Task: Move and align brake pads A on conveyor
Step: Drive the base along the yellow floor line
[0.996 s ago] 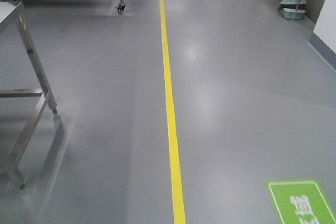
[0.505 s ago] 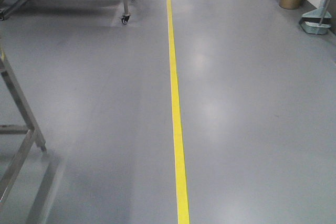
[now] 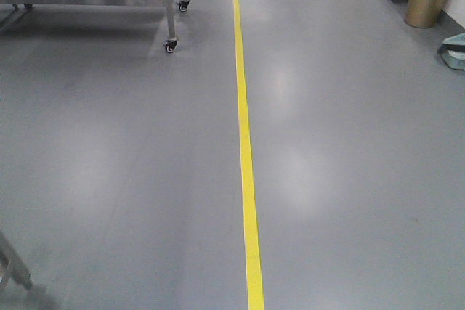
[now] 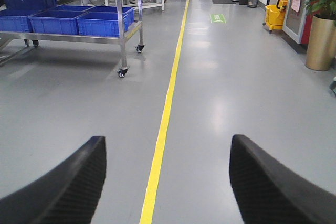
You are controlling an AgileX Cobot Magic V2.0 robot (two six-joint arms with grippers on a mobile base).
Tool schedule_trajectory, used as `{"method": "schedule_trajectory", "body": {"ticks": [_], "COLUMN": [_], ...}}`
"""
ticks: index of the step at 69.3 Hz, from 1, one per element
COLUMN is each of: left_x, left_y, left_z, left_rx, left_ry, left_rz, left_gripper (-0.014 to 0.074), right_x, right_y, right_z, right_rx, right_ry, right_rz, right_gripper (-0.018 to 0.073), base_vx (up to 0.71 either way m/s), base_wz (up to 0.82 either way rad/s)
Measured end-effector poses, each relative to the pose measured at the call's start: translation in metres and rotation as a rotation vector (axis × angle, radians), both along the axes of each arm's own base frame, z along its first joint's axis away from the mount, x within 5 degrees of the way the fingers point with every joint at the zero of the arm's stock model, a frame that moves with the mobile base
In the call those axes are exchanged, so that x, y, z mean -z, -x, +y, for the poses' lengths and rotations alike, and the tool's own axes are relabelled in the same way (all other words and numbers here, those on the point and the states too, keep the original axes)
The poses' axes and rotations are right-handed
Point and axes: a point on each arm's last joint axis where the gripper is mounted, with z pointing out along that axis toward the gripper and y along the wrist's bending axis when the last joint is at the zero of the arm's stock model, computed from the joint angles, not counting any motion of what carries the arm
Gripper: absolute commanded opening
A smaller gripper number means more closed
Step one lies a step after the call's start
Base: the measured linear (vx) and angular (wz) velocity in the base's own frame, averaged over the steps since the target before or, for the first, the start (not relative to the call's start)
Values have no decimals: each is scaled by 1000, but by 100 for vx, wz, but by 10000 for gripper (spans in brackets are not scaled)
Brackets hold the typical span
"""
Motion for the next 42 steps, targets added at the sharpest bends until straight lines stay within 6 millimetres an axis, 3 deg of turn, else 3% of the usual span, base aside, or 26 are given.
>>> {"method": "schedule_trajectory", "body": {"ticks": [42], "left_x": [0], "left_y": [0], "left_z": [0], "left_rx": [0], "left_ry": [0], "left_rz": [0], "left_gripper": [390], "right_x": [0], "right_y": [0], "right_z": [0], "right_rx": [0], "right_ry": [0], "right_rz": [0], "right_gripper": [484], "base_vx": [63], "base_wz": [5]}}
